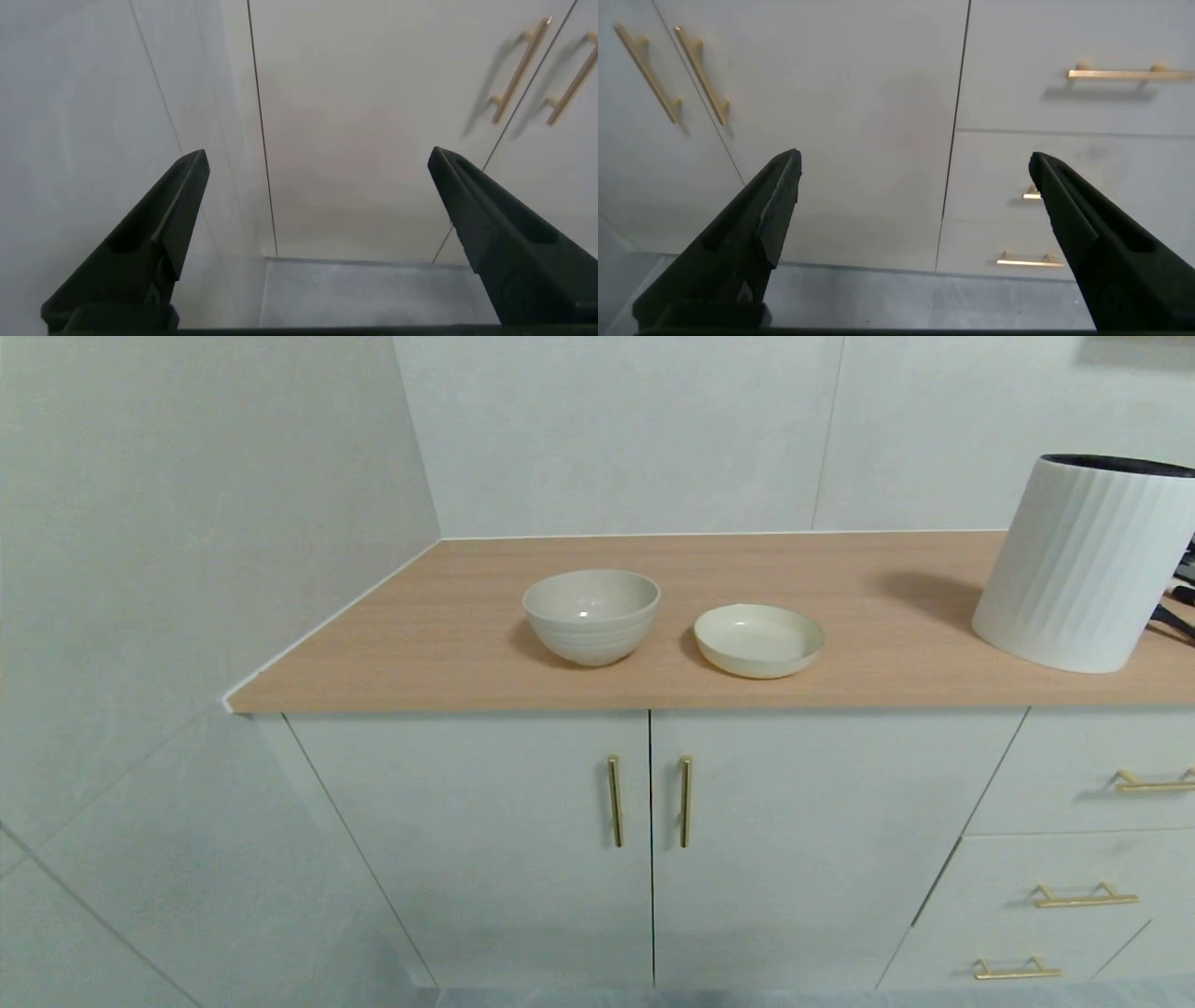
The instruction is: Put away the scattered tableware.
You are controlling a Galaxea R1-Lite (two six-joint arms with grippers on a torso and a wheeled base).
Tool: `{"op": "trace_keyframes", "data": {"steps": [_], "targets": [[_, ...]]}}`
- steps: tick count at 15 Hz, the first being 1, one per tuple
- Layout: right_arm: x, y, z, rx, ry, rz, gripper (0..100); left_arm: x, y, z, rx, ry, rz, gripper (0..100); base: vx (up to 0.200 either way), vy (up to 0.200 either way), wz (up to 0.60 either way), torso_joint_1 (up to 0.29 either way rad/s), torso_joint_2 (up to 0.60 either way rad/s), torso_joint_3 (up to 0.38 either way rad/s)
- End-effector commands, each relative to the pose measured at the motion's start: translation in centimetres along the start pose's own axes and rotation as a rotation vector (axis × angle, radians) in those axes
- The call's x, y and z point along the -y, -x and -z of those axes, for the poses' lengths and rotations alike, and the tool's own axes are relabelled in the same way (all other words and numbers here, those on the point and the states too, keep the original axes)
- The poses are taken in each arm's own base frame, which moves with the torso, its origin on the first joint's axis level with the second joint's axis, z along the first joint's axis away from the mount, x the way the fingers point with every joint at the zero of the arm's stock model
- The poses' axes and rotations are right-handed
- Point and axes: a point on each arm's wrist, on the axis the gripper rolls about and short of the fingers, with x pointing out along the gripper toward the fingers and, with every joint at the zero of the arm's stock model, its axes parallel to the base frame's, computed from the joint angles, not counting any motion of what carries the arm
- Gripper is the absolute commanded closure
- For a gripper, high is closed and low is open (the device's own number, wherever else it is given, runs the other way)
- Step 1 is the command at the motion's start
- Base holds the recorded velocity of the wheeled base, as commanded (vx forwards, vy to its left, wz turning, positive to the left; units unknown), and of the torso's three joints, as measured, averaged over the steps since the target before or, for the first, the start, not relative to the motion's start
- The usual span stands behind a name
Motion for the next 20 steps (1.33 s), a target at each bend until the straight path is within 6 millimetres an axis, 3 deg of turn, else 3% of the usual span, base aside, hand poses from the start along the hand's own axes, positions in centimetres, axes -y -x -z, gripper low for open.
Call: {"op": "trace_keyframes", "data": {"steps": [1, 9, 20], "targets": [[0.00, -0.01, 0.00, -0.001, 0.000, -0.001, 0, 0.00, -0.01, -0.01, -0.001, 0.000, -0.001, 0, 0.000, 0.000, 0.00, -0.168, 0.46, 0.300], [0.00, -0.01, 0.00, -0.001, 0.000, -0.001, 0, 0.00, -0.01, -0.01, -0.001, 0.000, -0.001, 0, 0.000, 0.000, 0.00, -0.121, 0.43, 0.306], [0.00, -0.01, 0.00, -0.001, -0.004, 0.002, 0, 0.00, -0.01, -0.01, -0.001, 0.000, -0.001, 0, 0.000, 0.000, 0.00, -0.008, 0.03, 0.015]]}}
